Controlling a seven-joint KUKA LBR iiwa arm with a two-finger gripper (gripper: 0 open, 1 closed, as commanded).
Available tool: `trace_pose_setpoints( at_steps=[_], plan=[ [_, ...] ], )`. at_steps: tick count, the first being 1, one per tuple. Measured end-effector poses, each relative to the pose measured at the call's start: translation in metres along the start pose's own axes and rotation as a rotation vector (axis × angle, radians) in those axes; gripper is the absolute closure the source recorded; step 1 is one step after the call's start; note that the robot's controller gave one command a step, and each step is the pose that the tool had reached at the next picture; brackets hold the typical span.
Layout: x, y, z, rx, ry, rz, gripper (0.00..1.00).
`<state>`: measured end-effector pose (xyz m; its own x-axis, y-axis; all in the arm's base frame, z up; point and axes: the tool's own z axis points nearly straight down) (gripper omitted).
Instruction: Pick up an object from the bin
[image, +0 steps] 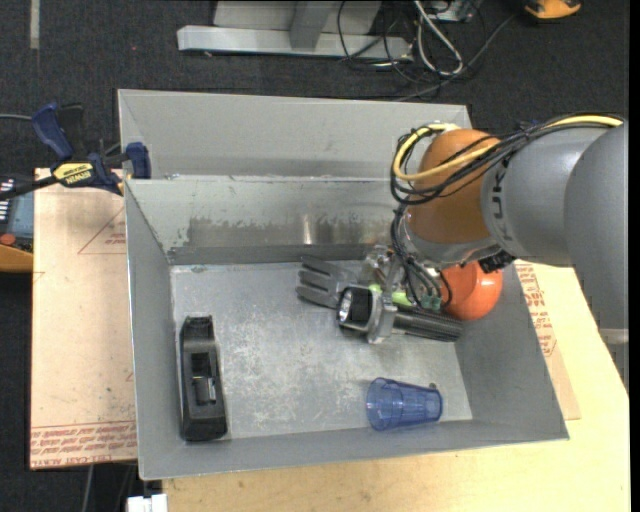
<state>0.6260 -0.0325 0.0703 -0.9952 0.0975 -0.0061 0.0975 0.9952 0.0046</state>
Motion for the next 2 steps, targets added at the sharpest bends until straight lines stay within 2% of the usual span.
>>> trace_pose_setpoints(
  at_steps=[1, 2],
  plan=[
    [-0.0005, 0.0009, -0.0012, 0.0, -0.004, -0.02, 1.0],
    [-0.0005, 0.0009, -0.0013, 0.0, -0.004, -0.02, 1.0]
  ],
)
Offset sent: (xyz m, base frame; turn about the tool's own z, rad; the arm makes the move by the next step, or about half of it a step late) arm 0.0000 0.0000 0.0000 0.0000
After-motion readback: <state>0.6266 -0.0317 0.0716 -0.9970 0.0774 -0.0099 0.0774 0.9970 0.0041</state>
